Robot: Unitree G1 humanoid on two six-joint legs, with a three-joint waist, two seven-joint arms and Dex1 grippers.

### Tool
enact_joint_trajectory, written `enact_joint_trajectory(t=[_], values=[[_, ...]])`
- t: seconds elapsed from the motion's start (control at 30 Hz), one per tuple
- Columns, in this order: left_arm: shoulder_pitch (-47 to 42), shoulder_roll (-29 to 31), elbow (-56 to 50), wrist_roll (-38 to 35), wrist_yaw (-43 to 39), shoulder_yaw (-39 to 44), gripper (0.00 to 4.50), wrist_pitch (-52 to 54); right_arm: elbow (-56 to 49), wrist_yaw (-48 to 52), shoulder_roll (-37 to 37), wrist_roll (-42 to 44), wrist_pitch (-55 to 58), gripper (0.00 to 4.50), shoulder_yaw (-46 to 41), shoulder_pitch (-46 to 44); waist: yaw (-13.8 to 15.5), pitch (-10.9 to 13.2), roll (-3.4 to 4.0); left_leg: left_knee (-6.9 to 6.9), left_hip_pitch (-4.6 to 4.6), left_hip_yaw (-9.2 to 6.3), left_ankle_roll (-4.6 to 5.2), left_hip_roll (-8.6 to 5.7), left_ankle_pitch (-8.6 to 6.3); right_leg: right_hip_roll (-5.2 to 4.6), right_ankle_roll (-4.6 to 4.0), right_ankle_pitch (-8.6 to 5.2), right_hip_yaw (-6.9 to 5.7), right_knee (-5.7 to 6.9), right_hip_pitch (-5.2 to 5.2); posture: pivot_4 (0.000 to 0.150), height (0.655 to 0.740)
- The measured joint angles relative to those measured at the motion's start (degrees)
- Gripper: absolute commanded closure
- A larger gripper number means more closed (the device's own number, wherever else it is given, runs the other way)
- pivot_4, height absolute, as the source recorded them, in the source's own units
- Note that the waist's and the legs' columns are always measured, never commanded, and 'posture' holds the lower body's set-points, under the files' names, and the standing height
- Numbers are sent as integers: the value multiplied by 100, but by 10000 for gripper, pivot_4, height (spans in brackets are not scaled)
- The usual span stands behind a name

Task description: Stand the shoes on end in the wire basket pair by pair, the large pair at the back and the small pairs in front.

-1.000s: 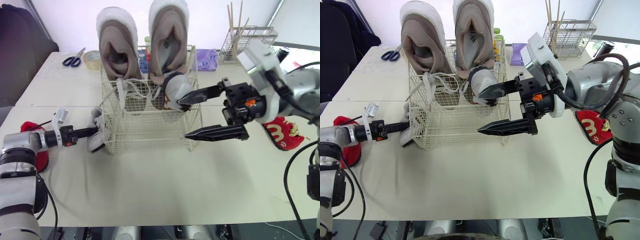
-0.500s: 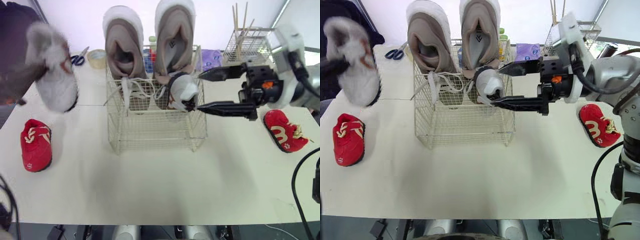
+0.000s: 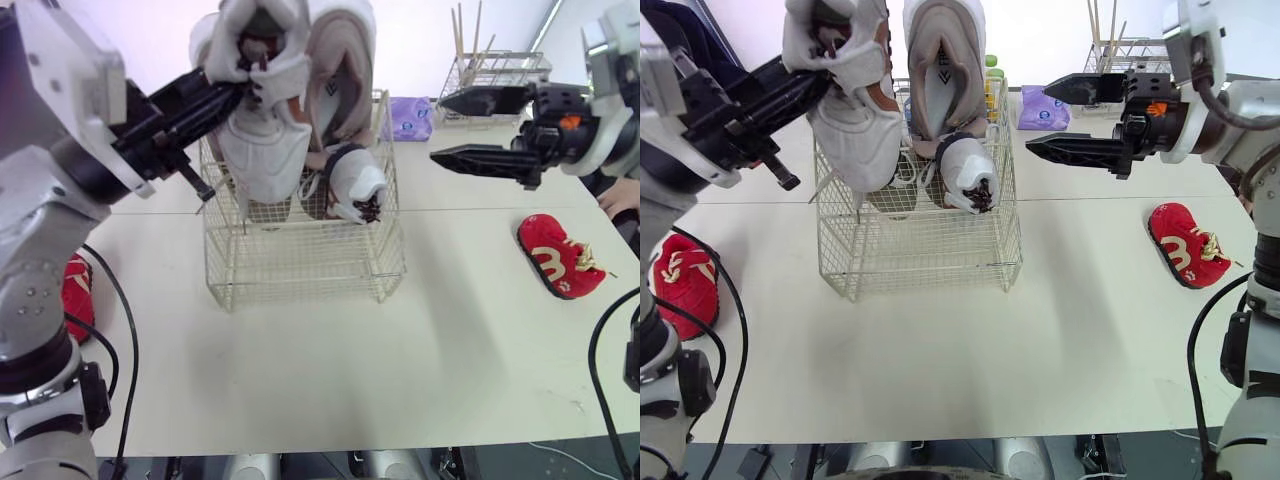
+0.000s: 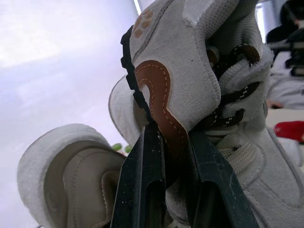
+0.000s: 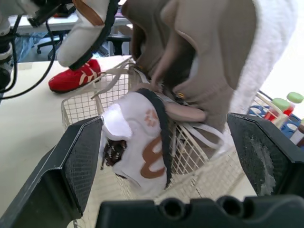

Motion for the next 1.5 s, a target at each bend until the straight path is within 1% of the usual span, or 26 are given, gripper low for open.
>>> enact_joint_trajectory(t=[0.03, 0.1, 0.2, 0.27, 0.33, 0.47, 0.57, 0.7, 0.87, 1.13, 1.27, 1.4, 1.5], values=[[97, -112, -64, 108, 117, -71, 43796, -102, 33, 28, 37, -40, -32, 0, 37, -29, 5, 0, 0, 0, -2, -1, 0, 2, 0, 4, 0, 0, 0, -1, 0, 1500, 7400], [262, -129, -134, 347, 235, -205, 43796, -322, 74, 80, 76, -67, -62, 0, 58, -70, 16, 0, 0, 0, -2, 0, 0, 1, 0, 6, 0, 0, 2, -2, 0, 1500, 7400], [881, -192, -207, 894, 300, -389, 43796, -855, 156, 154, 91, -133, -95, 0, 36, -92, 22, -1, 2, 0, -2, 2, 0, 1, 0, 5, -1, 0, 7, -2, 0, 1500, 7400], [1253, -288, -201, 1116, 284, -559, 43796, -1112, 131, 160, 84, -119, 27, 0, 22, -81, 32, -1, 2, 0, -3, 2, 0, 2, 0, 4, -1, 0, 6, -3, 0, 1500, 7400], [1469, -360, -161, 1362, 263, -727, 43796, -1403, -100, 137, 0, 57, 380, 0, -2, 28, 60, -1, 1, 1, -6, 1, 0, 1, 0, 3, -1, 0, 6, -4, 1, 1500, 7400], [1489, -493, 121, 1793, 268, -855, 43796, -2016, -971, 18, -317, 719, 1502, 0, -127, 573, 123, -1, 1, 2, -4, 0, 0, 1, 0, 2, -1, 0, 7, -5, 3, 1500, 7400], [1438, -600, 458, 1987, 238, -935, 43796, -2380, -1538, -173, -496, 1136, 2050, 0, -314, 822, 154, -1, 1, 4, -4, 3, 0, 0, 0, 5, -2, 0, 7, -4, 5, 1500, 7400], [1261, -668, 828, 2197, 158, -1078, 43796, -2789, -1910, -646, -531, 1564, 2564, 0, -684, 1033, 165, -1, 1, 6, -3, 10, 0, 0, 0, 7, -2, 0, 6, -4, 9, 1500, 7400], [1145, -936, 1228, 2477, 157, -1277, 43796, -3345, -2306, -1396, -493, 2200, 3140, 0, -1027, 1185, 171, -1, 1, 9, -4, 9, 0, 0, 1, 7, -2, 1, 5, -4, 12, 1500, 7400], [1148, -1208, 1654, 2827, 135, -1548, 43796, -4143, -2491, -2176, -493, 2807, 3401, 0, -1261, 1253, 168, -4, 2, 11, -3, 7, 0, 0, 1, 8, -2, 1, 3, -4, 17, 1500, 7400], [1556, -1310, 1787, 3078, 179, -1618, 43796, -4588, -2486, -2369, -495, 2967, 3396, 0, -1264, 1195, 163, -6, 5, 11, 0, 7, 0, 1, 0, 9, -2, 1, 3, -2, 17, 1500, 7400], [2036, -1363, 1993, 3208, 201, -1605, 43796, -4655, -2407, -2429, -499, 2997, 3322, 0, -1206, 1114, 160, -6, 5, 10, -1, 7, 1, 3, 0, 10, -2, 1, 3, -3, 16, 1500, 7400], [2111, -1360, 1997, 3228, 204, -1588, 43796, -4682, -2362, -2431, -488, 2990, 3230, 0, -1094, 1071, 161, -6, 5, 10, -2, 7, 1, 4, 0, 10, -2, 1, 3, -4, 15, 1500, 7400]])
